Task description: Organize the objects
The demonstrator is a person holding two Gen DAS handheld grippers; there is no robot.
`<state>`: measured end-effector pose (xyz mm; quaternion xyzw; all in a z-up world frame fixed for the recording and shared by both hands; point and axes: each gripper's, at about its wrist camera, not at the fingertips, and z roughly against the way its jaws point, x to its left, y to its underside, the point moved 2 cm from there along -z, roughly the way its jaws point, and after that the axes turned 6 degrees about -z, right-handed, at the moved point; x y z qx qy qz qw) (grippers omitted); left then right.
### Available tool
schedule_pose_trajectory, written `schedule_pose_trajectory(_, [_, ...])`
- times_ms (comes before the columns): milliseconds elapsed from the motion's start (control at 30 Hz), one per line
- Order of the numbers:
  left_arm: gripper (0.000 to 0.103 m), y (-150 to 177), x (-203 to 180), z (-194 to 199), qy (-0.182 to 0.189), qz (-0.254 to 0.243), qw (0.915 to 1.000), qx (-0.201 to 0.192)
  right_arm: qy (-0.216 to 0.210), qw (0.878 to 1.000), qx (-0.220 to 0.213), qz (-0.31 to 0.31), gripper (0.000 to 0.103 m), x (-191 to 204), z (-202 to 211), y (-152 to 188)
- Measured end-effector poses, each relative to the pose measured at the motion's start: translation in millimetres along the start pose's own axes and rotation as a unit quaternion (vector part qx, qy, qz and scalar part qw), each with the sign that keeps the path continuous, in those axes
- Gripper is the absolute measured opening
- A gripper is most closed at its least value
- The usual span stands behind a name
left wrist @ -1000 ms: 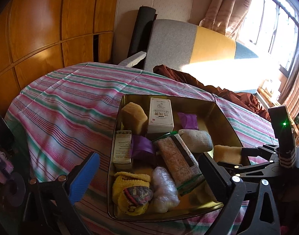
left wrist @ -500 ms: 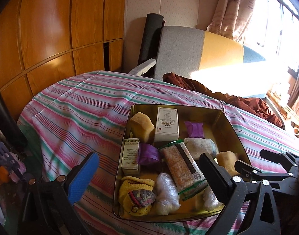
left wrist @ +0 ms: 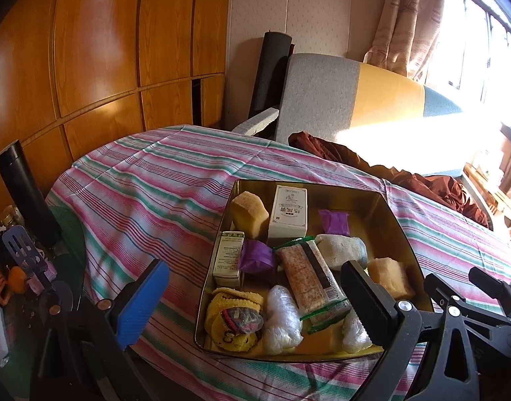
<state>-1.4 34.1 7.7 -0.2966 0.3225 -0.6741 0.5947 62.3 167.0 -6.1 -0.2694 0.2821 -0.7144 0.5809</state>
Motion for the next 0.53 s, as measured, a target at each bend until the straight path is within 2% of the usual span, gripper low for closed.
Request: schedule_pose_trajectory(533, [0.102, 6, -2, -1, -0.002, -0.008, 0.9999, -0.006, -0.007, 1.0, 0.014, 0.021, 0.087, 20, -12, 3])
